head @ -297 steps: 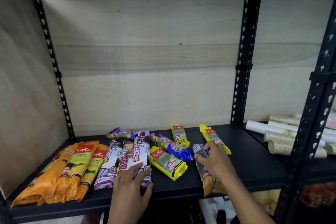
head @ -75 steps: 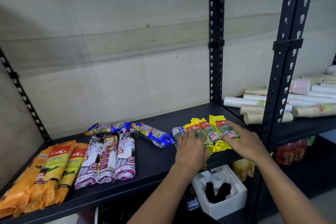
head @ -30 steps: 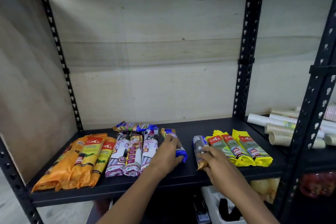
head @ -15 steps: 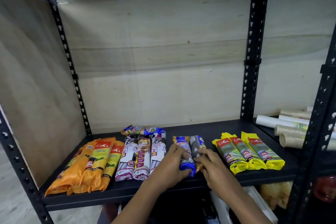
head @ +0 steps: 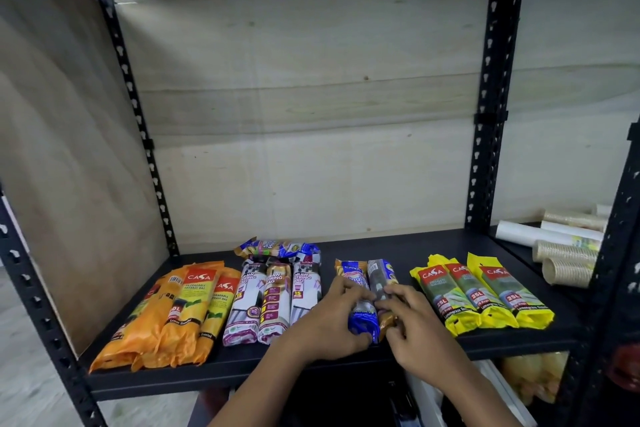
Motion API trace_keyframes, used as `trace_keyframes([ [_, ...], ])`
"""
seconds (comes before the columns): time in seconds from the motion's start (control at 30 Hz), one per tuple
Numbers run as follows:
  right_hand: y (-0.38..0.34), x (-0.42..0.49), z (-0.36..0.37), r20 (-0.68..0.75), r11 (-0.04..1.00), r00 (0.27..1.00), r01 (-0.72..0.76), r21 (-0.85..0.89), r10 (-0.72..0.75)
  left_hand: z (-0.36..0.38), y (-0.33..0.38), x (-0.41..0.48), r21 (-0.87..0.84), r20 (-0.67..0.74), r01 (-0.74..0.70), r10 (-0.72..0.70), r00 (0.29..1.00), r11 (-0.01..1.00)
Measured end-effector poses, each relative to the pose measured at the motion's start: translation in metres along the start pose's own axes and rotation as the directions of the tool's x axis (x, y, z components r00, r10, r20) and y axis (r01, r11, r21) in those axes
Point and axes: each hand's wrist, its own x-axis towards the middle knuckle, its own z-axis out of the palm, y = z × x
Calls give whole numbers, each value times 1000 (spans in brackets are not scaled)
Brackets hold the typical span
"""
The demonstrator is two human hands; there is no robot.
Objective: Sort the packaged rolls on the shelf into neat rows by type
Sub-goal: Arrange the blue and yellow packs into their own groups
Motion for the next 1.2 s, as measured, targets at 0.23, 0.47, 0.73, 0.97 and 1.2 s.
trace_keyframes([
  [0.23, -4, -4, 7, -101, 998, 995, -9, 54, 14, -30, -15, 13, 10, -169, 64, -61, 984, 998],
  [0.47, -3, -2, 14, -139, 993, 988, -51, 110, 66, -77, -77, 50, 222, -332, 248, -166, 929, 943],
  [0.73, -6, -2, 9, -113, 991, 989, -89, 101, 100, -104, -129, 89, 469, -198, 363, -305, 932, 805],
  [0.97, -23, -4, -3, 10, 991, 991, -133, -25, 133, -102, -151, 101, 585, -117, 323, -316, 941, 744],
  [1.2, -43, -1, -11, 112, 980, 982, -136, -142, 153, -99, -158, 108, 532, -157, 343, -308, 938, 774],
])
